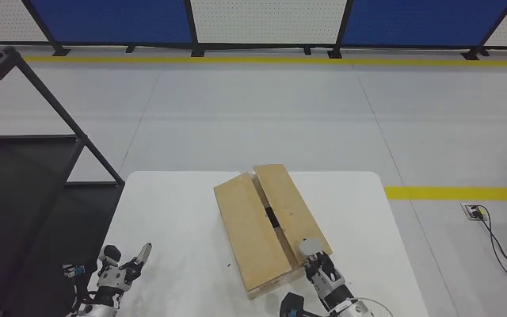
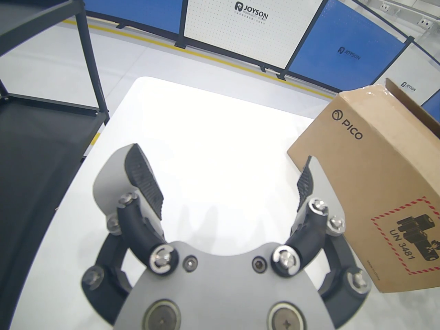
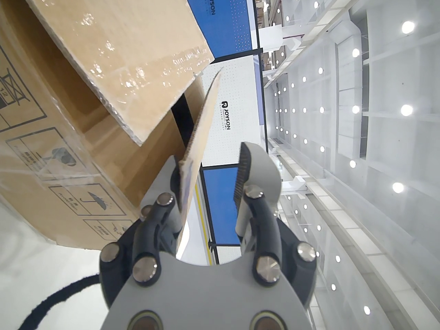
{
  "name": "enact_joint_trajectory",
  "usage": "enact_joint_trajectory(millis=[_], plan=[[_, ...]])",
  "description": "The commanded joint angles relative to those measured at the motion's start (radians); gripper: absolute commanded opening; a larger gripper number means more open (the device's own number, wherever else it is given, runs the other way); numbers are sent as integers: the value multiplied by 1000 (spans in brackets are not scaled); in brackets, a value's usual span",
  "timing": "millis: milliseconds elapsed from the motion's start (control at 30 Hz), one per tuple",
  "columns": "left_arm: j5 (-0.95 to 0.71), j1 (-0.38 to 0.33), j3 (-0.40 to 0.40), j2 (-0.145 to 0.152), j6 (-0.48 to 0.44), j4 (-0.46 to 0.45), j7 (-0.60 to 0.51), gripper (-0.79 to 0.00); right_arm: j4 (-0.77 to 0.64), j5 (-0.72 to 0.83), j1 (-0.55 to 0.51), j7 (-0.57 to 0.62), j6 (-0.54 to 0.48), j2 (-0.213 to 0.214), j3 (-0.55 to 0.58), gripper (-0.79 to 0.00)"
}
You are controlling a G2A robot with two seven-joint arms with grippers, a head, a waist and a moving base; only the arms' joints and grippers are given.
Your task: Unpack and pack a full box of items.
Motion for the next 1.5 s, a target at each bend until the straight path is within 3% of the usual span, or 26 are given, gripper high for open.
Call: enact_joint_trajectory(millis=[0, 267, 867, 1300, 1467], plan=[[0, 0, 0, 0, 0, 0, 0, 0, 6, -2, 2, -1, 0, -1, -1, -785], [0, 0, 0, 0, 0, 0, 0, 0, 17, -3, -2, -69, -8, 2, 12, -785], [0, 0, 0, 0, 0, 0, 0, 0, 22, 107, -32, -459, -64, 32, 114, -785], [0, 0, 0, 0, 0, 0, 0, 0, 20, 127, -31, -467, -70, 33, 121, -785], [0, 0, 0, 0, 0, 0, 0, 0, 47, 159, -6, -605, -78, 39, 112, -785]])
